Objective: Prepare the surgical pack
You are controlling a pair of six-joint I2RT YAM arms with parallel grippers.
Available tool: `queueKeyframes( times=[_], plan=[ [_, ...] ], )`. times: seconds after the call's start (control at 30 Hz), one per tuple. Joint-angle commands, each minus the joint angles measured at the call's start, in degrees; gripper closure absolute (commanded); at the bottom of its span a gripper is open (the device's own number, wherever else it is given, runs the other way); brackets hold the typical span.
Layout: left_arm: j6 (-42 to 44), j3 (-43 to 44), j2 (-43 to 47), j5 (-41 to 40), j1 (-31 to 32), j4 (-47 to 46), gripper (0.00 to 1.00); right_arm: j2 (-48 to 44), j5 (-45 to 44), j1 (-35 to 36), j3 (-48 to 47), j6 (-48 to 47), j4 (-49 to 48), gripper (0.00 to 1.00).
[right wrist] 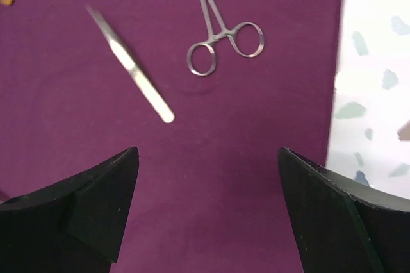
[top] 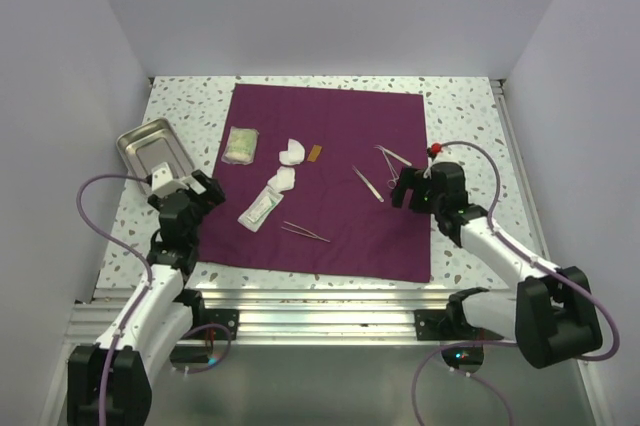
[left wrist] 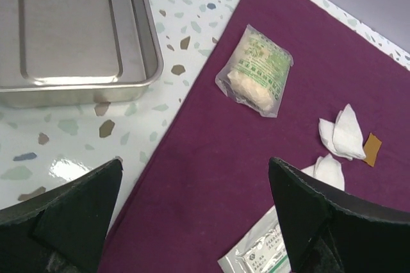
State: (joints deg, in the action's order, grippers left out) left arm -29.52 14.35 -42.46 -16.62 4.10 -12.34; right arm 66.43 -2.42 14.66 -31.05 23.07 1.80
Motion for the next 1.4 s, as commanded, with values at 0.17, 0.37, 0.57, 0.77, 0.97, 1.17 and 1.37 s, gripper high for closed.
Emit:
queueKeyframes(
  times=[0.17,0.37,0.57,0.77,0.97,1.17,1.37],
  plan=[
    [-6.87,2.96,-4.39,1.34,-0.14,3.18,0.0,6.86,11.55,13.45,-7.53,-10.49,-4.52,0.15],
    [-6.43,3.23,0.0,-1.49,-0.23,9.16,0.0,13.53,16.81,24.45,-10.43,-18.05,-4.88,0.18],
    [-7.13,3.93,4.4,3.25,-0.23,14.34,0.0,24.86,11.04,35.26,-17.46,-25.52,1.44,0.27],
    [-5.55,3.23,6.51,5.55,-0.23,14.71,0.0,28.75,9.1,38.16,-20.89,-26.5,2.15,0.39],
    [-4.58,3.4,6.6,5.55,-0.23,15.24,0.0,30.42,7.6,38.87,-22.12,-26.94,2.68,0.54],
    [-4.23,4.46,6.69,6.69,-0.23,15.59,0.0,32.27,6.81,39.57,-23.09,-27.81,3.73,0.67],
    [-2.04,6.74,4.76,13.01,-0.23,14.8,0.0,33.15,7.95,39.66,-23.09,-27.9,3.38,0.83]
  ],
)
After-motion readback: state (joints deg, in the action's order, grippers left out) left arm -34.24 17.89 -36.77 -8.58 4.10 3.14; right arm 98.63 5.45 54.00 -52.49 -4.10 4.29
